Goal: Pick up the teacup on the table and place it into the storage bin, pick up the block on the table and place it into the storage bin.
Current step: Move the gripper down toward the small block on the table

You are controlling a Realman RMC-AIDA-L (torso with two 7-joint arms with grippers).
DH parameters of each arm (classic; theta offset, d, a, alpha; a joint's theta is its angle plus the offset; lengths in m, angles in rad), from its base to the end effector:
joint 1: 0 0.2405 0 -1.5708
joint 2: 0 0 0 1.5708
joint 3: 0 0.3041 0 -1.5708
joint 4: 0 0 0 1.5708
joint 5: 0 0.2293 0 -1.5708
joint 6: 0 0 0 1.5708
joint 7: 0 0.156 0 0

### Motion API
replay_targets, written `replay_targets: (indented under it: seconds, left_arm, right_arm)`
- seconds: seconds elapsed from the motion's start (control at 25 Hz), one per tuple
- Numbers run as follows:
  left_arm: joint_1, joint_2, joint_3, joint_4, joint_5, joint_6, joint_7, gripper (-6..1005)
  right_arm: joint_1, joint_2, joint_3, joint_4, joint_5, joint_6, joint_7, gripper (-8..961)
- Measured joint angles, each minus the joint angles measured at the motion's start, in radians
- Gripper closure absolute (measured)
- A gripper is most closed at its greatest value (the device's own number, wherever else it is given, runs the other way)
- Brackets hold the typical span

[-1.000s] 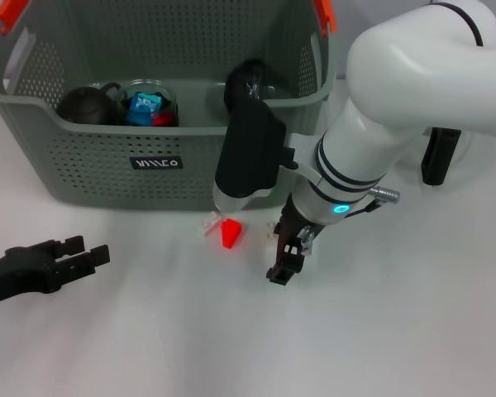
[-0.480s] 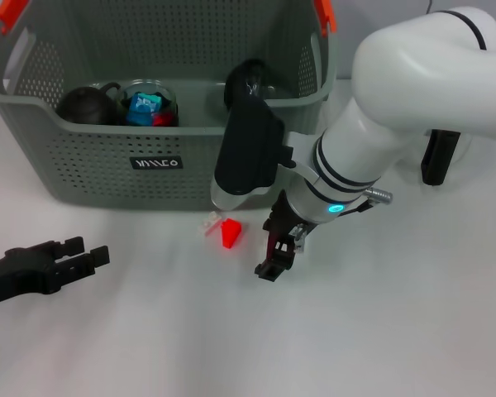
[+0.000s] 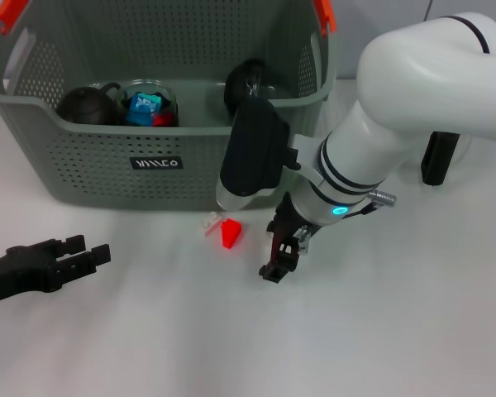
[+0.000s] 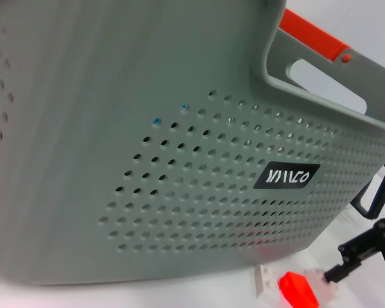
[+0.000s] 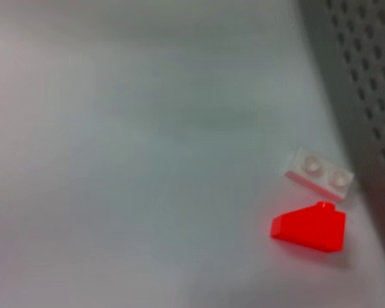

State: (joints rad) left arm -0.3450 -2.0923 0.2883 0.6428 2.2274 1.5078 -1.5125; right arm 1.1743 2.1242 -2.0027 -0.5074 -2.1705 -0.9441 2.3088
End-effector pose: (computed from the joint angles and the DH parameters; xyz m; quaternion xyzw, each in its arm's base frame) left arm -0.4181 0.2962 -0.0092 -0.8308 -0.4446 -0.2362 0.2372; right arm 0.1382 0.4369 -0.1988 -0.9634 0.0524 -0.2450 0.0949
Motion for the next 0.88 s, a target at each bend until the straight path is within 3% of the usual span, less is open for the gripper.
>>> replay_targets:
  seconds: [0.56, 0.76, 0.88]
  left_arm:
    - [0.0, 0.0, 0.0, 0.0, 0.0, 0.0, 0.0, 362]
    - [0.0, 0.0, 0.0, 0.0, 0.0, 0.0, 0.0, 362]
    - [0.001, 0.0, 0.0, 0.0, 0.0, 0.0, 0.0, 362]
  right_arm:
    - [-0.016, -0.011, 0.043, -0.152, 0.027, -0.357, -0.013, 278]
    - [-0.034, -0.016, 0.137, -0.209, 0.1, -0.515, -0.084, 278]
    - [-0.036, -0.021, 0.178, -0.216, 0.089, -0.527, -0.082, 279]
